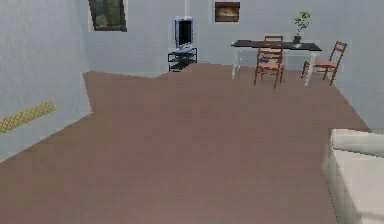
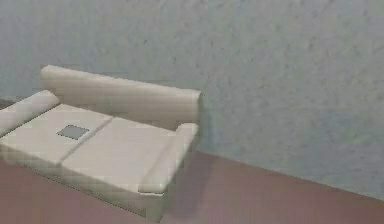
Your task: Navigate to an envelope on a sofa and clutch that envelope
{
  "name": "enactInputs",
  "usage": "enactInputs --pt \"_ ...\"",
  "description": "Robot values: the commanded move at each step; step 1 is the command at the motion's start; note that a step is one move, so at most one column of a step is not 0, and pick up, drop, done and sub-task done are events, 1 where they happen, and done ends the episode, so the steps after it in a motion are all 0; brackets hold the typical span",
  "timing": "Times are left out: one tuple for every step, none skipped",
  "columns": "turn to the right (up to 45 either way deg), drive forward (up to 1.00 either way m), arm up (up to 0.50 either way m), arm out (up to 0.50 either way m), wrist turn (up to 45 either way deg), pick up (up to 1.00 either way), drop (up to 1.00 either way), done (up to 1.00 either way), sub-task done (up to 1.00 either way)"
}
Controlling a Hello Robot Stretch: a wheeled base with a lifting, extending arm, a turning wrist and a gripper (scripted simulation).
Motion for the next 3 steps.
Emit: enactInputs --pt "18.0 0.0 0.0 0.0 0.0 0.0 0.0 0.0 0.0" --pt "0.0 0.55 0.0 0.0 0.0 0.0 0.0 0.0 0.0" --pt "-36.0 0.0 0.0 0.0 0.0 0.0 0.0 0.0 0.0"
